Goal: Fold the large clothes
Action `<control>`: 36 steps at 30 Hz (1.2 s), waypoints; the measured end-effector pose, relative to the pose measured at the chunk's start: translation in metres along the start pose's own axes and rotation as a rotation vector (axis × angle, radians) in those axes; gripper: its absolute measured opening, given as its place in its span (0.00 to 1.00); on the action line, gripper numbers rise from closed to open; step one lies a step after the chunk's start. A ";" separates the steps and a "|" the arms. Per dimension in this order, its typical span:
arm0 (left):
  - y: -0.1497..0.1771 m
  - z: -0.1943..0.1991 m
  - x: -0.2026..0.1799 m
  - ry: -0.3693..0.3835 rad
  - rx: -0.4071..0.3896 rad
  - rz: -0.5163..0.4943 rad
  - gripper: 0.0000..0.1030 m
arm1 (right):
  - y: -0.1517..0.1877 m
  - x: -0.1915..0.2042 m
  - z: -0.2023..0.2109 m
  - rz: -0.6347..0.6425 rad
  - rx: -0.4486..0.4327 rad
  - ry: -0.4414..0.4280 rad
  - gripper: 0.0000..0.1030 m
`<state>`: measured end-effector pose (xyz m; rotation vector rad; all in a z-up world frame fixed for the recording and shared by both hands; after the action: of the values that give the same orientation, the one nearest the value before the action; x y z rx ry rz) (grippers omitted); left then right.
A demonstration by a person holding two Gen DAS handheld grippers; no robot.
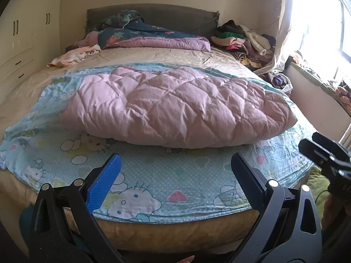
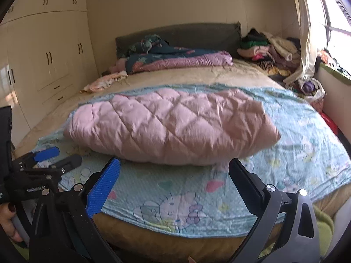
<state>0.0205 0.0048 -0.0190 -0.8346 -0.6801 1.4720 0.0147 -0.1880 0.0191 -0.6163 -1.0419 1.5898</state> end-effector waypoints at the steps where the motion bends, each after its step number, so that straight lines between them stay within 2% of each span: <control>1: 0.001 -0.001 0.001 -0.002 0.003 0.002 0.91 | 0.001 -0.001 -0.001 -0.002 0.004 0.001 0.96; 36: 0.002 0.002 0.011 -0.029 0.011 0.012 0.91 | 0.003 0.005 0.002 0.008 0.003 -0.002 0.96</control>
<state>0.0177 0.0154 -0.0202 -0.8114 -0.6899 1.4997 0.0106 -0.1841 0.0183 -0.6177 -1.0392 1.5995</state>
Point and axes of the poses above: each gripper's, at about its wrist camera, not at the fingertips, and z roughly against the way its jaws point, x to its left, y to its underside, the point moved 2 cm from there along -z, roughly the way its jaws point, and after that the axes turned 4 degrees about -x, right-handed, at the moved point
